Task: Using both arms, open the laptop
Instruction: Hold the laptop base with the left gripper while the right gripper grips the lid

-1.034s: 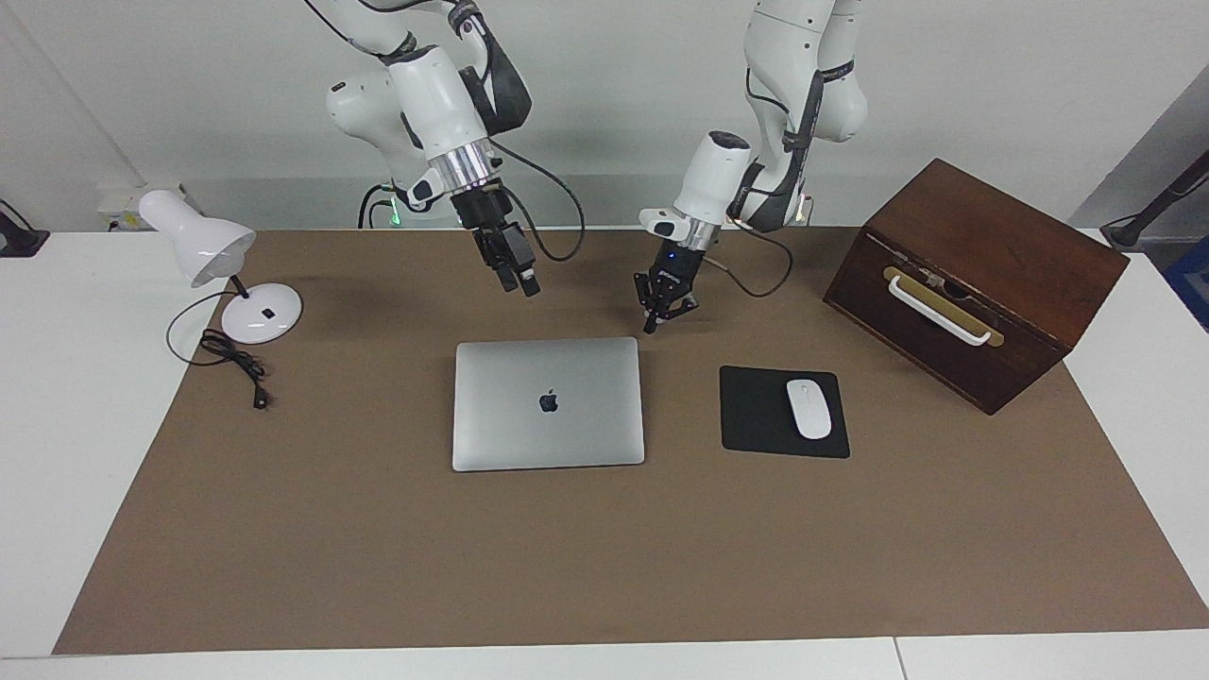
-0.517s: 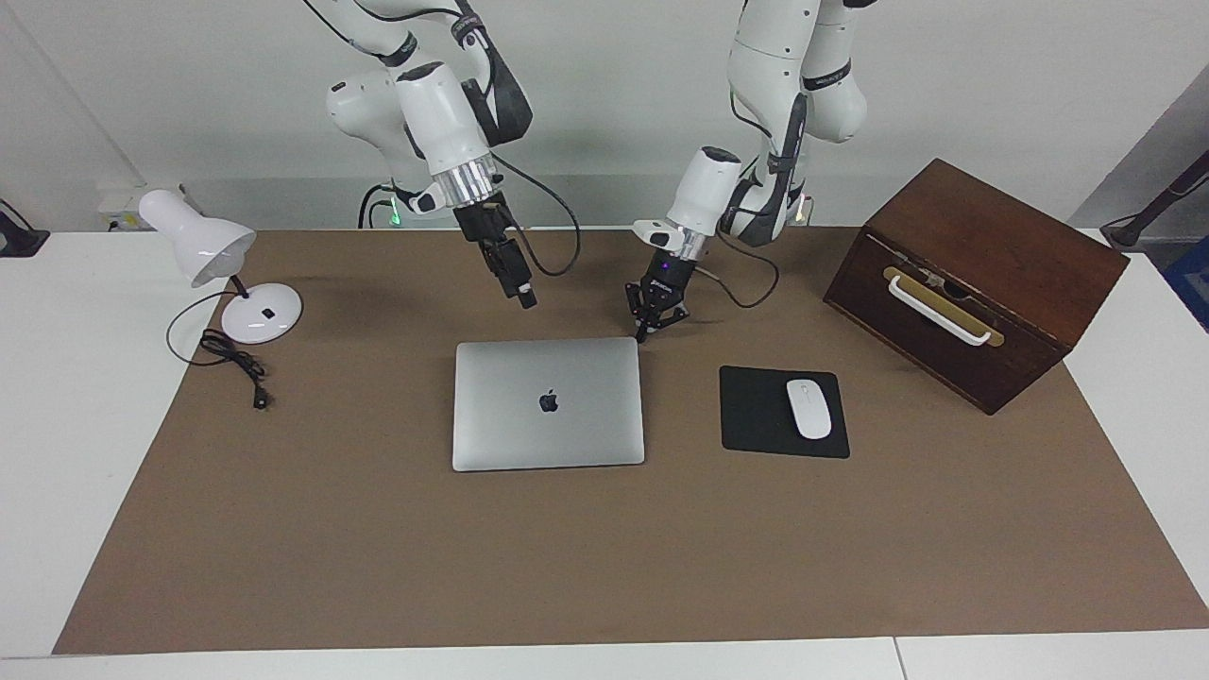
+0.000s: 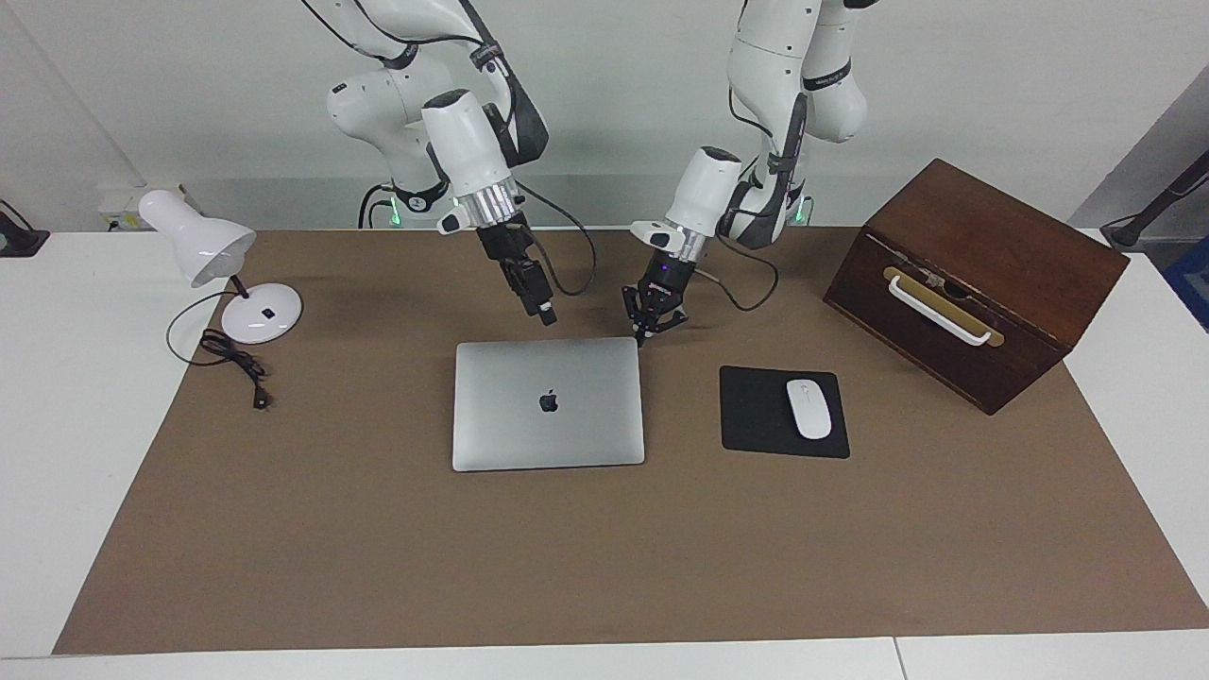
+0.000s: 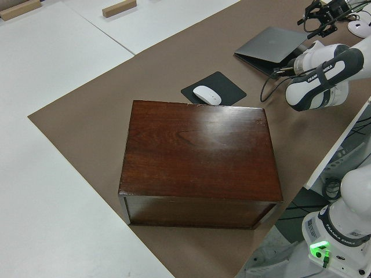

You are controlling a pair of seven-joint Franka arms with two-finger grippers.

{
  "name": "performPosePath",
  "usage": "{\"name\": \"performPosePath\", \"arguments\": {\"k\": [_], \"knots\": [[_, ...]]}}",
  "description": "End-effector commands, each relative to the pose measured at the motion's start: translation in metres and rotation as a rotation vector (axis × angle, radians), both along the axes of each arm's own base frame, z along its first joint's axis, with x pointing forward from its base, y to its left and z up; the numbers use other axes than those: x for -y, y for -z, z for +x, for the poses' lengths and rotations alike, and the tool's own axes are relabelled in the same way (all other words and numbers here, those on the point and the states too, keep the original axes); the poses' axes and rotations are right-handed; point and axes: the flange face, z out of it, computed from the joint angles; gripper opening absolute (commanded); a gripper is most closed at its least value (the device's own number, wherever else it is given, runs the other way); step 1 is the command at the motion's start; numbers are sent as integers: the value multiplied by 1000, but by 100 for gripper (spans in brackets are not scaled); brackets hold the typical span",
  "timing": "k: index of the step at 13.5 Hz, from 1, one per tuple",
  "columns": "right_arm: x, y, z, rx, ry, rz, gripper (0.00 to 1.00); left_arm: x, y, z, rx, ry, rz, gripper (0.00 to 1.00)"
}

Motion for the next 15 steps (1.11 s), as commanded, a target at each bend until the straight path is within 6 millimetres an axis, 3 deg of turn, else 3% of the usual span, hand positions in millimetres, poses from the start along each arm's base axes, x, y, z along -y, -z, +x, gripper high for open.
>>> {"name": "performPosePath", "arguments": {"k": [1, 3, 5, 15], "knots": [[0, 4, -1, 3, 23, 19, 80, 7, 5, 12, 7, -23, -15, 0], [0, 6, 0, -1, 23, 16, 82, 7, 5, 15, 8, -26, -16, 0], [0, 9, -1, -7, 24, 14, 100, 8, 5, 21, 12, -33, -19, 0], [-2, 47, 7, -5, 38, -9, 100, 15, 14, 29, 10, -34, -13, 0]]}}
